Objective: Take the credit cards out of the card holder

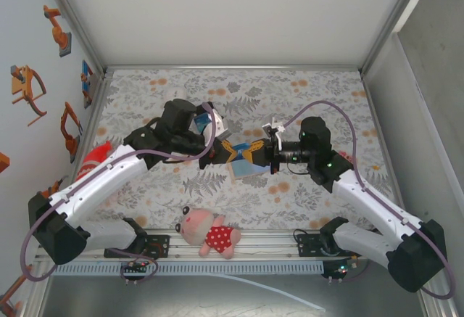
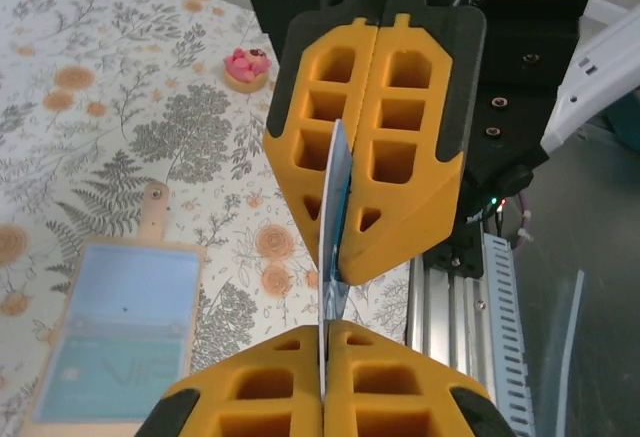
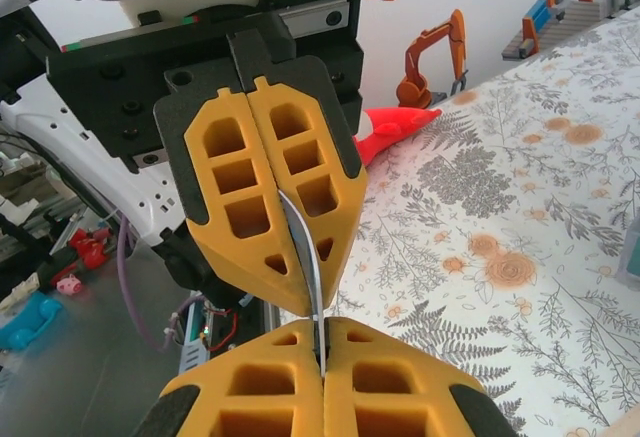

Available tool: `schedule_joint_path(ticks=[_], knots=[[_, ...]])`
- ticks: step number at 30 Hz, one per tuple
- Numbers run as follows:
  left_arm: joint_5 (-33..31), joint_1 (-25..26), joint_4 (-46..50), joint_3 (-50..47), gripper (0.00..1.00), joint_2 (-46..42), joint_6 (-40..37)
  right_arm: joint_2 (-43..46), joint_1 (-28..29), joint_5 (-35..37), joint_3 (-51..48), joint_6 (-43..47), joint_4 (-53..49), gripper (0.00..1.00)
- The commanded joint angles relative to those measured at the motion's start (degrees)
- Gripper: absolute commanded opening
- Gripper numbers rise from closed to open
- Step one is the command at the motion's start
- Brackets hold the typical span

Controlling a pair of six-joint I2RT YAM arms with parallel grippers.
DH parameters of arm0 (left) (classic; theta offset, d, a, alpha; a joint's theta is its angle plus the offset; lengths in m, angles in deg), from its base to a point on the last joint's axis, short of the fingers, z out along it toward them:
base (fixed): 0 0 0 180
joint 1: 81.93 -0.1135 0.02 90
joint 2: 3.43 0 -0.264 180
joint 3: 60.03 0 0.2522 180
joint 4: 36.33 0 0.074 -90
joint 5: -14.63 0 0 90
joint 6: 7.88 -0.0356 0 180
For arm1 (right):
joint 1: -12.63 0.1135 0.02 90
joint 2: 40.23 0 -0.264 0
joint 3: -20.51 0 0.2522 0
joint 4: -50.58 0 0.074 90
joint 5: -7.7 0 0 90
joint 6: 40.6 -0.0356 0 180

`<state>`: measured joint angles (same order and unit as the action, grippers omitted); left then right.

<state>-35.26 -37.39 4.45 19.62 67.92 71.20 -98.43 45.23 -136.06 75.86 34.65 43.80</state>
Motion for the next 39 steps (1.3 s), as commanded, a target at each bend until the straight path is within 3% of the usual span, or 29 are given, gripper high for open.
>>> schedule_joint_path(ticks=[1,5,9,13,23,27,33,39], knots=[[0.86,0.07,0.12,1.62,0.00,-0.09,-1.91,0.36,0.27,-0.07,2.19,0.78,0.41,0.00],[-1.05,0.07,-0.57,0.70,0.00,-1.29,-2.98,1.38,0.27,4.28,2.10,1.79,-1.17,0.02],[-5.27,-0.54,0.43,0.39,0.00,-1.16,-4.67,2.63,0.27,9.20,1.75,2.33,-2.29,0.33],[-9.75,-3.64,0.24,-0.40,0.00,-0.44,-5.47,4.23,0.27,16.58,1.74,3.05,-4.25,0.55],[-12.87,-14.59,-9.70,-4.51,0.00,2.70,-9.97,6.69,0.27,34.40,2.80,2.50,-10.64,0.72],[-12.96,-17.20,-12.96,-4.58,0.00,5.44,-12.99,6.88,0.27,37.57,2.37,1.47,-11.08,0.78],[-12.03,-19.59,-16.16,-4.28,0.00,9.88,-19.96,6.53,0.27,43.94,2.18,0.42,-11.69,0.99],[-11.64,-22.02,-16.35,-1.63,0.00,15.37,-22.40,4.66,0.27,48.82,2.54,-0.45,-12.92,0.99]])
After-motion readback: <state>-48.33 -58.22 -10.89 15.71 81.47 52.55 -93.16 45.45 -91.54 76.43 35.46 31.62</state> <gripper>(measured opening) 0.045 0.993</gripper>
